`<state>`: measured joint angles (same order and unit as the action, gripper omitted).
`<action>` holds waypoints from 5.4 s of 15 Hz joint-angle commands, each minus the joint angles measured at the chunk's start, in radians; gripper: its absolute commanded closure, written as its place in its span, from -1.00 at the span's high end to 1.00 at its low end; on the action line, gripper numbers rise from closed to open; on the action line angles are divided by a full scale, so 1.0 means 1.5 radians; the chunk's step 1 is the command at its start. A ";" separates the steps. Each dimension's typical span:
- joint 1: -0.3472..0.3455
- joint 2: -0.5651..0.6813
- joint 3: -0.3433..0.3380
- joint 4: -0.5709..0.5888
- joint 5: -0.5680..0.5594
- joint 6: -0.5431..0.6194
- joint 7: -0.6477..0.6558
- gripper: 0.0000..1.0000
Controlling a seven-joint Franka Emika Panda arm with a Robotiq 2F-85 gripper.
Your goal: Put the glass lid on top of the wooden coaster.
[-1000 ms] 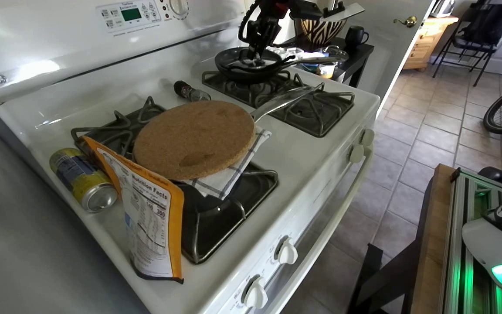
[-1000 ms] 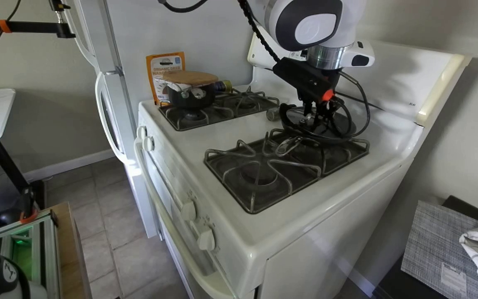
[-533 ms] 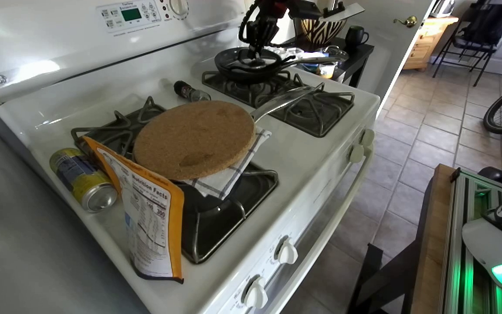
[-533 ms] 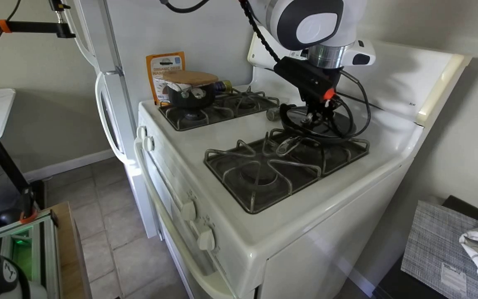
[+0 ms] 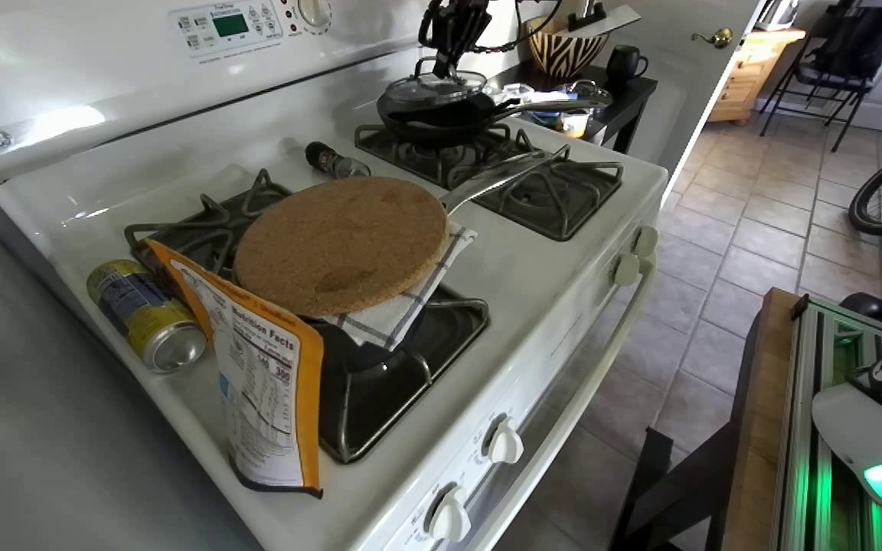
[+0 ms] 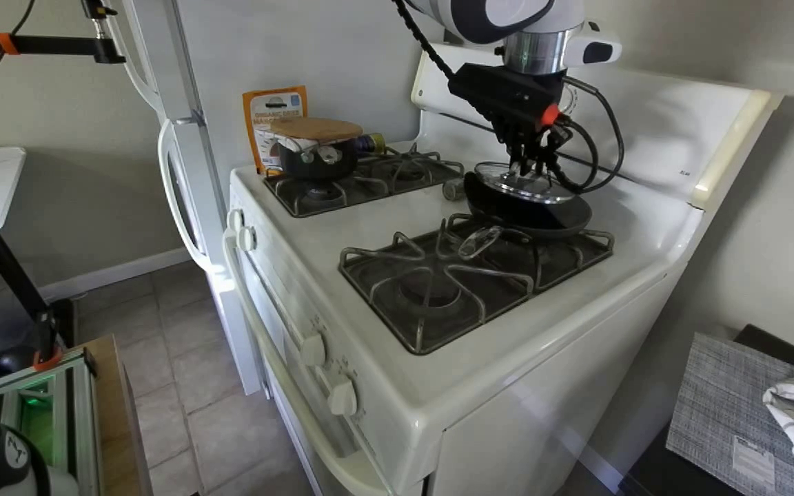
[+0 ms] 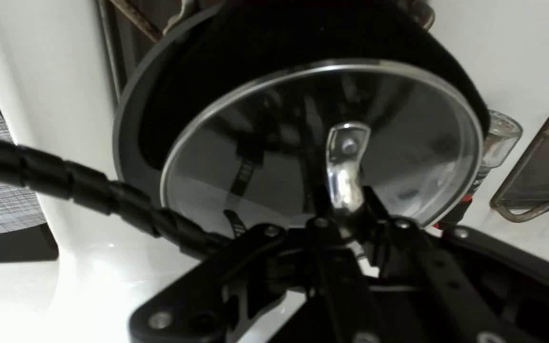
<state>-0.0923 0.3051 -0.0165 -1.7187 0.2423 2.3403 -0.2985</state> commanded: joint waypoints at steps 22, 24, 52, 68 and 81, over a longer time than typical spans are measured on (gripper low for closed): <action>0.123 -0.213 0.104 -0.131 0.062 -0.108 -0.378 -0.93; 0.134 -0.227 0.106 -0.137 0.075 -0.136 -0.415 -0.93; 0.183 -0.154 0.131 -0.043 0.123 -0.313 -0.653 -0.93; 0.178 -0.078 0.145 0.014 0.096 -0.324 -0.630 -0.93; 0.169 -0.133 0.134 0.009 0.079 -0.241 -0.553 1.00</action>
<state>0.1772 0.1663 0.1869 -1.6811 0.3618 1.9072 -1.1917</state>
